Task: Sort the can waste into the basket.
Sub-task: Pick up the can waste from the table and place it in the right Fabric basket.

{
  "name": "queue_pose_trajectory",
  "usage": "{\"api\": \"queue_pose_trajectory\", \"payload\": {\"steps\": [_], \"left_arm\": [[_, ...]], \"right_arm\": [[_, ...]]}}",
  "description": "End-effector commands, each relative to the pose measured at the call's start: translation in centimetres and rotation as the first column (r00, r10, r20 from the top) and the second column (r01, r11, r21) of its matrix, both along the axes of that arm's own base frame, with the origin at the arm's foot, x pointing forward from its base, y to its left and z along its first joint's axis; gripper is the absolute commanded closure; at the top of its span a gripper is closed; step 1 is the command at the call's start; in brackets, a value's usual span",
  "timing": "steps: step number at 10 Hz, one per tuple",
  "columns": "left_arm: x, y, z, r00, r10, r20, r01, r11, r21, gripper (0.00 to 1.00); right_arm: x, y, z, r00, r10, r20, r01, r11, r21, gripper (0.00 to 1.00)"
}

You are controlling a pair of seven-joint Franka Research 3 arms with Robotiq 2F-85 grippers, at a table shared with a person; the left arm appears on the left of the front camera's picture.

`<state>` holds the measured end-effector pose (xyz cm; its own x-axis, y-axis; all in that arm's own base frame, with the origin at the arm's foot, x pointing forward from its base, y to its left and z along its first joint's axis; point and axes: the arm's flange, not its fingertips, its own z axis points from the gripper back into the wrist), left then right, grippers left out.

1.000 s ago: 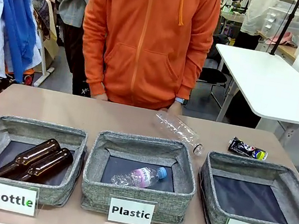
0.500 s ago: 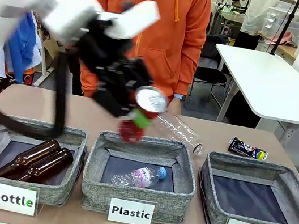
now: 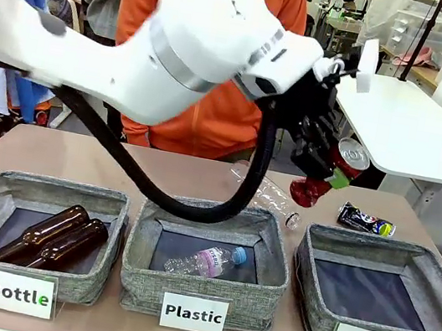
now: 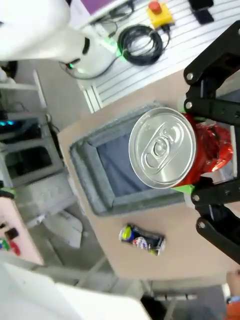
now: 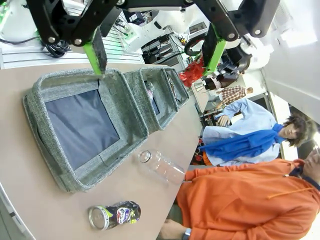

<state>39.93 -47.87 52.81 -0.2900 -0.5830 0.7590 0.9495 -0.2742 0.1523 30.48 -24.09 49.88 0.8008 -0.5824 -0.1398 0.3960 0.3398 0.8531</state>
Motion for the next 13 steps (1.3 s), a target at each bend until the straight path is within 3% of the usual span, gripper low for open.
{"api": "queue_pose_trajectory", "payload": {"steps": [1,3,4,5,6,7,8,9,12,13], "left_arm": [[-1.6,0.7,2.2,0.996,0.009,0.084,-0.009,1.000,-0.004,0.53],[-1.6,0.7,2.2,0.996,0.009,0.084,-0.009,1.000,-0.004,0.53],[0.1,-0.2,0.3,1.000,-0.001,0.017,0.001,1.000,-0.004,0.53],[0.4,-2.2,-0.4,0.994,-0.021,-0.110,0.019,1.000,-0.019,0.53],[2.0,-5.1,-1.1,0.985,-0.013,-0.173,0.008,1.000,-0.027,0.53],[3.7,-9.0,-1.7,0.971,-0.072,-0.229,0.073,0.997,-0.004,0.53],[4.6,-12.7,-2.4,0.969,-0.070,-0.237,0.072,0.997,0.001,0.53],[5.3,-16.8,-3.5,0.965,-0.076,-0.249,0.088,0.995,0.041,0.53],[4.8,-22.5,-5.7,0.955,-0.048,-0.292,0.109,0.974,0.198,0.53],[4.4,-23.3,-6.2,0.966,0.000,-0.260,0.068,0.966,0.251,0.53]], "right_arm": [[-0.1,-0.2,0.0,1.000,0.014,0.016,-0.014,1.000,-0.005,0.00],[-0.1,-0.2,0.0,1.000,0.014,0.016,-0.014,1.000,-0.005,0.00],[-0.1,-0.2,0.0,1.000,0.014,0.016,-0.014,1.000,-0.005,0.00],[0.0,0.0,0.0,1.000,0.001,-0.001,-0.001,1.000,0.000,0.00],[-0.5,0.1,0.1,0.999,-0.044,-0.033,0.041,0.995,-0.087,0.00],[-1.6,-1.0,0.0,0.996,-0.055,-0.072,0.048,0.993,-0.107,0.00],[-3.3,-3.1,-0.3,0.988,-0.056,-0.141,0.041,0.994,-0.104,0.00],[-5.1,-5.4,-0.5,0.987,-0.001,-0.163,-0.011,0.997,-0.074,0.00],[-7.2,-8.2,-0.5,0.992,0.031,-0.122,-0.036,0.999,-0.040,0.00],[-7.1,-6.0,-1.3,0.989,-0.017,-0.150,0.007,0.997,-0.071,0.00]]}}
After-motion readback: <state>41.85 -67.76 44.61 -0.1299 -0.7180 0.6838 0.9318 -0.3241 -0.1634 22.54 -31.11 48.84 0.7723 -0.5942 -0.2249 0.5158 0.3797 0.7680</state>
